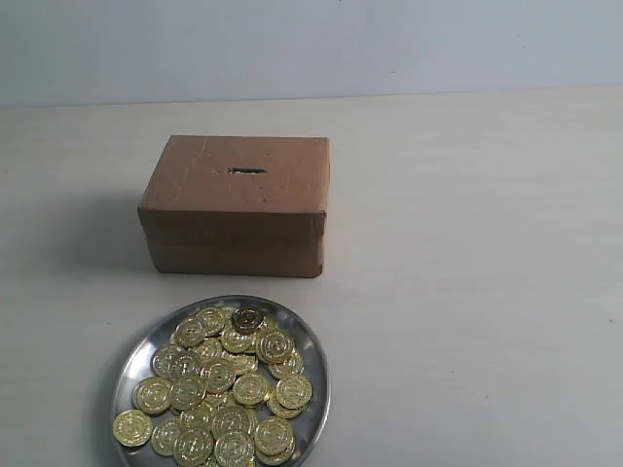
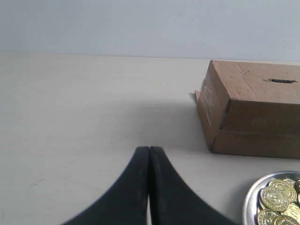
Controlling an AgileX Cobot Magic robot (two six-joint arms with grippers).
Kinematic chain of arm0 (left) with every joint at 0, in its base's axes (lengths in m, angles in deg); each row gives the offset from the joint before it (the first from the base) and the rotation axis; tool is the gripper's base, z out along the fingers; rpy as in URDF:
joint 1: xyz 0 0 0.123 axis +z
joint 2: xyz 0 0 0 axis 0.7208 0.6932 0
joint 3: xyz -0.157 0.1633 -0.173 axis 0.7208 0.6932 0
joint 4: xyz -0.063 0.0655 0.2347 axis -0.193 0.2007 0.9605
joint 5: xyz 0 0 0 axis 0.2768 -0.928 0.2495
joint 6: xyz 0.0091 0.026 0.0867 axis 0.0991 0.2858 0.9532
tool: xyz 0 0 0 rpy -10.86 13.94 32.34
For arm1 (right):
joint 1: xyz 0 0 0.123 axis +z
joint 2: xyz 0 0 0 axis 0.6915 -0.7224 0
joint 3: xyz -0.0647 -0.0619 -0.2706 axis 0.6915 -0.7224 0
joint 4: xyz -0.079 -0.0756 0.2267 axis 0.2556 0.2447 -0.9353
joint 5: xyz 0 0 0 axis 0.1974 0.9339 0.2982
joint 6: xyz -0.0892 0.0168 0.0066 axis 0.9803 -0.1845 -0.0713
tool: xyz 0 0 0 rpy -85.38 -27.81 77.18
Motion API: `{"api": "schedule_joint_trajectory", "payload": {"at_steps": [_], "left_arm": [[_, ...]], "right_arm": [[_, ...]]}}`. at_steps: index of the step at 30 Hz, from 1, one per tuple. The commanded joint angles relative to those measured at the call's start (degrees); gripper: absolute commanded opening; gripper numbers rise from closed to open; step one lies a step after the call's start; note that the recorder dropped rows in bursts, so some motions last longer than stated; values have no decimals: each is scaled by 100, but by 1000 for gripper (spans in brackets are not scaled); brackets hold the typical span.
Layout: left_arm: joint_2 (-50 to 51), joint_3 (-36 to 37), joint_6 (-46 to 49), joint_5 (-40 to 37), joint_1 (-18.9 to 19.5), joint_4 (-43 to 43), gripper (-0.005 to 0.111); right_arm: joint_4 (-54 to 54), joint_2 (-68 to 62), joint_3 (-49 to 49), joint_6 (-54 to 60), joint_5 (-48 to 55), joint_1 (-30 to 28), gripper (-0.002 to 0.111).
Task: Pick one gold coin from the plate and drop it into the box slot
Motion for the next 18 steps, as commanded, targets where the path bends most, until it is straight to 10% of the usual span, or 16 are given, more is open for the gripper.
{"api": "schedule_joint_trajectory", "payload": {"at_steps": [1,18], "left_arm": [[-24,-7,-35,41,20,-53,0],[-24,-7,-35,41,20,-53,0]], "right_arm": [[-14,22,-24,39,-14,-31,0],[763,22,-24,139,-14,-31,0]]}}
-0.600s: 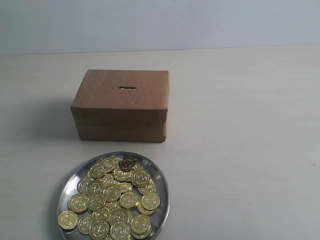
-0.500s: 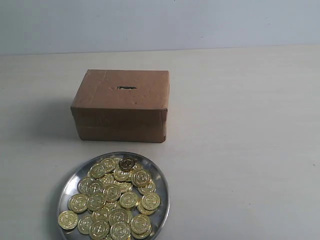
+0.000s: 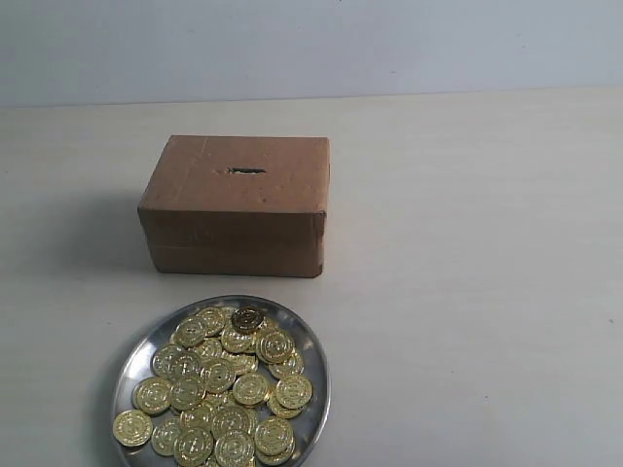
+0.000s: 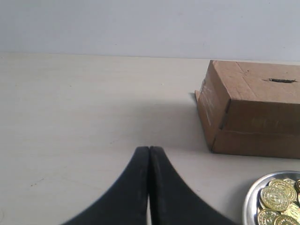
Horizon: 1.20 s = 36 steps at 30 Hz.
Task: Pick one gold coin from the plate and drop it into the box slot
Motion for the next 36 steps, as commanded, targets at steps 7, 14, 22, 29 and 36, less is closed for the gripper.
{"api": "schedule_joint_trajectory", "payload": {"at_steps": [7,14,22,29,36], "left_arm": [[-24,-7,-35,41,20,-53,0],[-24,-7,-35,41,20,-53,0],[-24,-7,-35,41,20,-53,0],[-24,-7,-35,41,20,-53,0],[-24,-7,-35,41,20,-53,0]], "right_arm": [[1145,22,-24,148,-57,-31,0],[1145,22,-24,148,-57,-31,0],[1156,22,-24,148,-57,-31,0],[1121,22,-24,-728,-546,-31,0],[1146,22,-24,-1400,-1748,-31,0]]}}
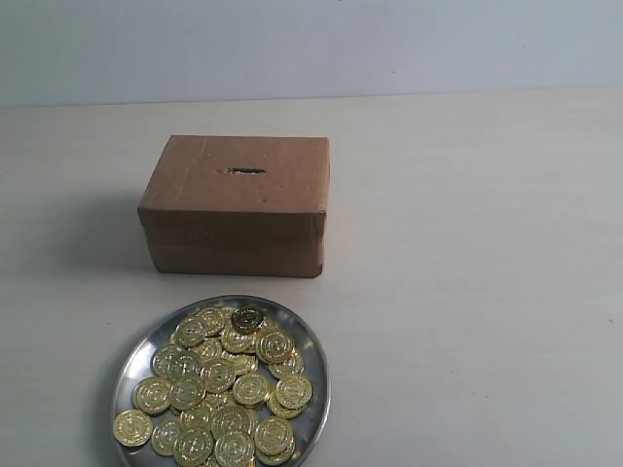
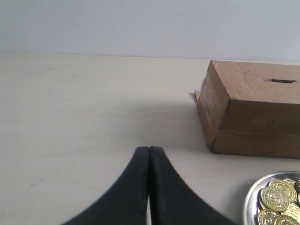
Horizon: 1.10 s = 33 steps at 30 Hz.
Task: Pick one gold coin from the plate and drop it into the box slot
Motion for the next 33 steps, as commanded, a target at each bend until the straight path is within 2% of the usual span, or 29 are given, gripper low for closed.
{"api": "schedule_joint_trajectory", "payload": {"at_steps": [1,10,16,20,27,31,33], "left_arm": [[-24,-7,-23,41,20,-53,0],[-24,-7,-23,30,20,-53,0],[-24,-7,-23,30,20,-53,0],[-24,-7,-23,30,20,-53,0],[-24,-7,-23,30,20,-53,0],[-24,-7,-23,30,20,-53,0],[-24,-7,-23,30,20,-53,0]], "right_arm": [[22,22,-24,-225,-837,-31,0],[-988,22,-24,-378,-1260,-31,0],[-1055,-21,-24,-630,-1596,-31,0],[-1200,-394,15,-664,-2015,-31,0],[-1474,-1663,905,-984,-2100,-19,0],[-814,-2454,1279,-1573,-2272,-19,0],[55,-2934,1472,-2344,-2330,-19,0]]}}
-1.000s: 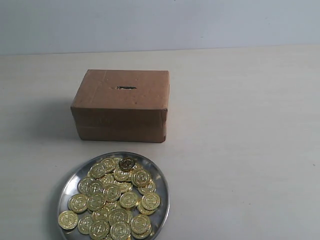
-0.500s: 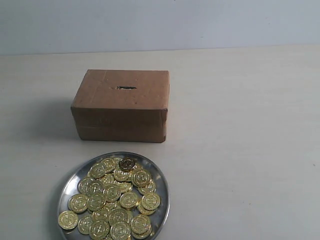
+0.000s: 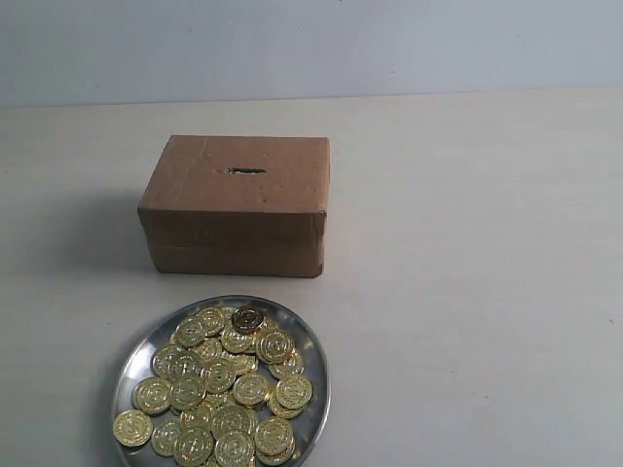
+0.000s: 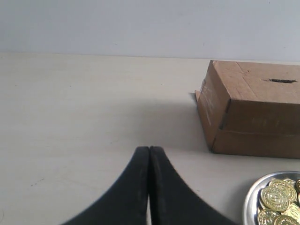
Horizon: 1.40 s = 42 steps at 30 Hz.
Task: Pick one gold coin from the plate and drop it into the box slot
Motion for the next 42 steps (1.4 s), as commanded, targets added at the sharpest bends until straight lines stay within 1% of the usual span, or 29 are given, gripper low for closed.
{"api": "schedule_joint_trajectory", "payload": {"at_steps": [1,6,9,12,14,16,21,28,34,35,36,37,38,39,40,41,42], "left_arm": [[-24,-7,-23,30,20,-53,0],[-24,-7,-23,30,20,-53,0],[-24,-7,-23,30,20,-53,0],[-24,-7,-23,30,20,-53,0],[-24,-7,-23,30,20,-53,0],[-24,-7,-23,30,20,-53,0],[-24,-7,-23,30,20,-53,0],[-24,-7,-23,30,20,-53,0],[-24,-7,-23,30,20,-53,0],[-24,-7,-23,30,20,-53,0],[-24,-7,-23,30,20,-53,0],[-24,-7,-23,30,20,-53,0],[-24,-7,-23,30,20,-53,0],[-24,-7,-23,30,20,-53,0],[-24,-7,-23,30,20,-53,0],[-24,-7,-23,30,20,-53,0],[-24,-7,-23,30,20,-53,0]], "right_arm": [[1738,-1067,473,-1551,-298,-19,0],[5113,-2413,1088,-4474,-1019,-19,0],[6761,-3224,1616,-5839,-1665,-19,0],[7613,-3945,2196,-6300,-2320,-19,0],[7847,-4352,2495,-6315,-2785,-19,0],[7867,-4662,2765,-6290,-3130,-19,0],[8060,-5032,3172,-6305,-3249,-19,0],[8060,-5144,3213,-6305,-3604,-19,0],[8060,-5144,3213,-6345,-3408,-19,0],[7990,-5144,3213,-6204,-3231,-19,0],[7713,-5144,3213,-6013,-3091,-19,0],[7032,-5144,3213,-5378,-2572,-19,0],[6726,-5132,3213,-5111,-2140,-4,0],[6271,-5122,3197,-4761,-1112,162,0],[5879,-5111,3150,-4507,-537,283,0],[4790,-5083,3042,-3544,280,557,0],[3603,-5072,2937,-2038,606,804,0]]}}
